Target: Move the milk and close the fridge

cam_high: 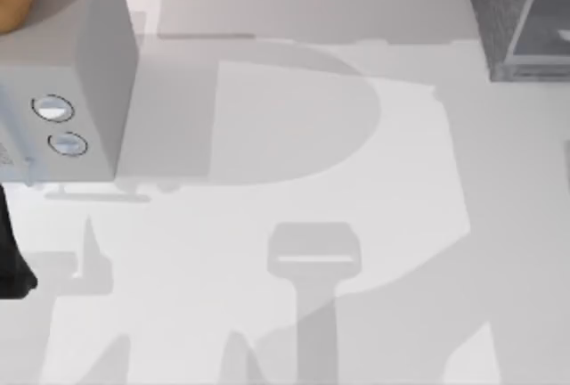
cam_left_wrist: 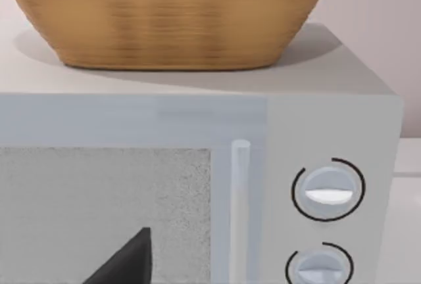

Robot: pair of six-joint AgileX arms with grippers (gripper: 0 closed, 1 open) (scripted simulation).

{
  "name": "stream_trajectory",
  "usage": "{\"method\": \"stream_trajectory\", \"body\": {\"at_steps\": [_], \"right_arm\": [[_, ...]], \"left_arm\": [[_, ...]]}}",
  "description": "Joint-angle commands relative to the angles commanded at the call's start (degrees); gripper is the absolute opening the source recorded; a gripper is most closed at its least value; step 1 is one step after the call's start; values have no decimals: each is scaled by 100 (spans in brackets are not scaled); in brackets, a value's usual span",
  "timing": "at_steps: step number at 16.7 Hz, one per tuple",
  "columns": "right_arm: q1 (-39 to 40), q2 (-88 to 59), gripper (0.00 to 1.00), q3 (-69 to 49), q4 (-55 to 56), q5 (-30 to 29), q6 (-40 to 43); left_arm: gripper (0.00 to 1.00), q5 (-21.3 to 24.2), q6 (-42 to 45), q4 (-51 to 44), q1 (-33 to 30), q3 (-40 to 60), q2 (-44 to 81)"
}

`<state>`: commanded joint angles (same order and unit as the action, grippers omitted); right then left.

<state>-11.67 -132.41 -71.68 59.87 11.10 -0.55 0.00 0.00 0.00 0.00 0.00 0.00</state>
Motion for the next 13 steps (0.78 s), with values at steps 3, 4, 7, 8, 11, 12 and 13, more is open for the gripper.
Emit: {"method": "stream_trajectory", "body": {"at_steps": [3, 4, 7, 8, 11, 12, 13], "right_arm": [[0, 0, 60, 0, 0, 0, 0], [0, 0, 68, 0, 0, 0, 0], [0, 0, 90, 0, 0, 0, 0], [0, 0, 98, 0, 0, 0, 0], [0, 0, 100, 0, 0, 0, 0], [0, 0, 100, 0, 0, 0, 0], [0, 0, 100, 0, 0, 0, 0]], "left_arm": [[100, 0, 0, 0, 0, 0, 0], [100, 0, 0, 0, 0, 0, 0], [100, 0, 0, 0, 0, 0, 0], [100, 0, 0, 0, 0, 0, 0], [100, 0, 0, 0, 0, 0, 0], [100, 0, 0, 0, 0, 0, 0], [100, 0, 0, 0, 0, 0, 0]]}}
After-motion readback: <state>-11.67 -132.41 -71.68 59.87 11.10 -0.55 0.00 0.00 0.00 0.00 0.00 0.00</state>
